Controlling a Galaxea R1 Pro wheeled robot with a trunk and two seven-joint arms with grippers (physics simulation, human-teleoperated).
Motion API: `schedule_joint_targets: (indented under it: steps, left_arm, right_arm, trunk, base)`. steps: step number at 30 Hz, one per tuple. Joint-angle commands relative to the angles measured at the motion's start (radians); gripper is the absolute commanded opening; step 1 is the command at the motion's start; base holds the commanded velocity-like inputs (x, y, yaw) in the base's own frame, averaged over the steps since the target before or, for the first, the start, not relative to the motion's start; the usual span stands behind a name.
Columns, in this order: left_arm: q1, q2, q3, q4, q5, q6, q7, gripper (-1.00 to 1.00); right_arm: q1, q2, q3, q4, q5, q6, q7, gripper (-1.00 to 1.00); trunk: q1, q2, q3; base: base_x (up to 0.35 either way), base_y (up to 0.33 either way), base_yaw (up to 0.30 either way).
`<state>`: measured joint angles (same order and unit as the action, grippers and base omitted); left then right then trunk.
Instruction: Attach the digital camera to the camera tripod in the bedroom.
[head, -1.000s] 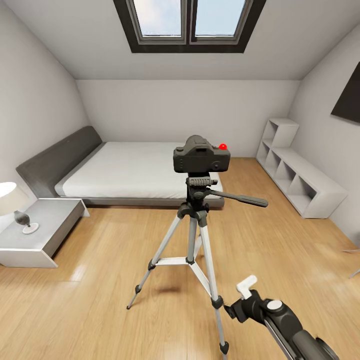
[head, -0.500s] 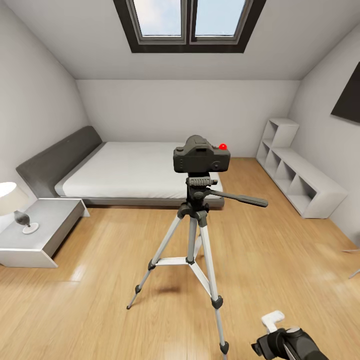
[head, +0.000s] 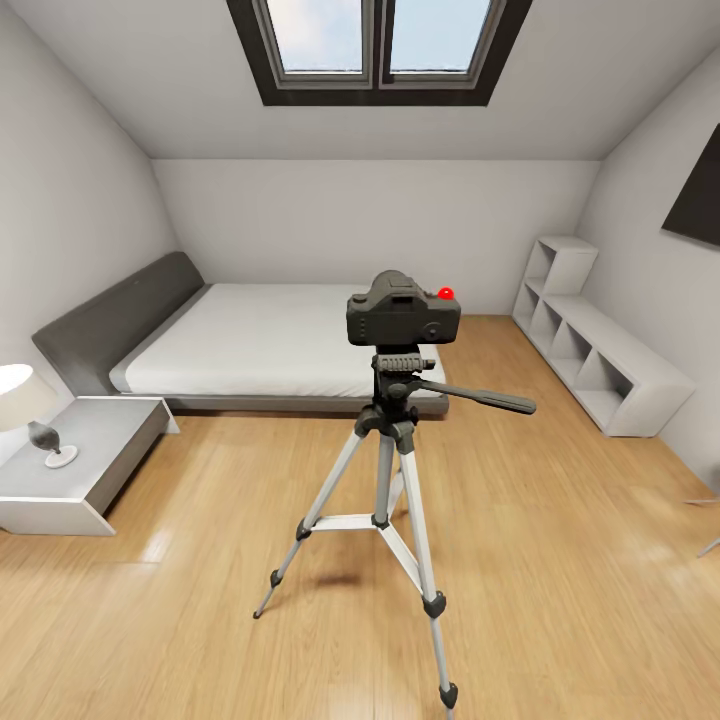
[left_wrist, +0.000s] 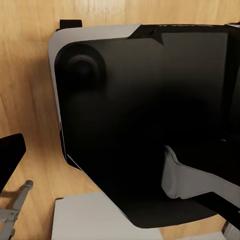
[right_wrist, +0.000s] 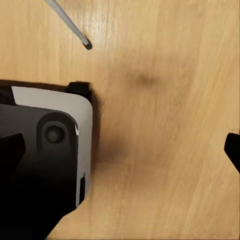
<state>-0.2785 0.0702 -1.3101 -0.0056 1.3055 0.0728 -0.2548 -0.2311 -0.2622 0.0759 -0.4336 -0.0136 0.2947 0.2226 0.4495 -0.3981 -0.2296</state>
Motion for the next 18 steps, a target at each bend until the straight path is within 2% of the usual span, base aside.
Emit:
schedule_joint_targets:
  steps: [1,11,14,18]
  left_arm:
    - [-0.001,0.000,-0.006,-0.001,0.011,0.005,-0.003,1.00]
    - [0.007,-0.003,-0.007,-0.001,0.011,0.004,0.004,1.00]
    - [0.014,-0.004,-0.006,0.000,0.012,0.004,0.023,1.00]
    - [0.019,-0.004,-0.007,0.000,0.018,0.003,0.077,1.00]
  right_arm:
    - [-0.001,0.001,0.001,0.036,-0.002,-0.026,-0.002,1.00]
    - [-0.001,0.024,-0.017,0.364,-0.014,-0.308,-0.045,1.00]
    - [0.000,0.036,-0.019,0.415,-0.029,-0.353,-0.052,1.00]
    - [0.014,0.068,-0.021,0.447,-0.053,-0.384,-0.063,1.00]
  trunk:
    - [0.001,-0.002,-0.002]
    - [0.001,-0.002,-0.002]
    - [0.001,-0.002,-0.002]
    - [0.001,-0.002,-0.002]
  base:
    - [0.000,0.000,0.000]
    - [0.000,0.000,0.000]
    - [0.000,0.000,0.000]
    - [0.000,0.000,0.000]
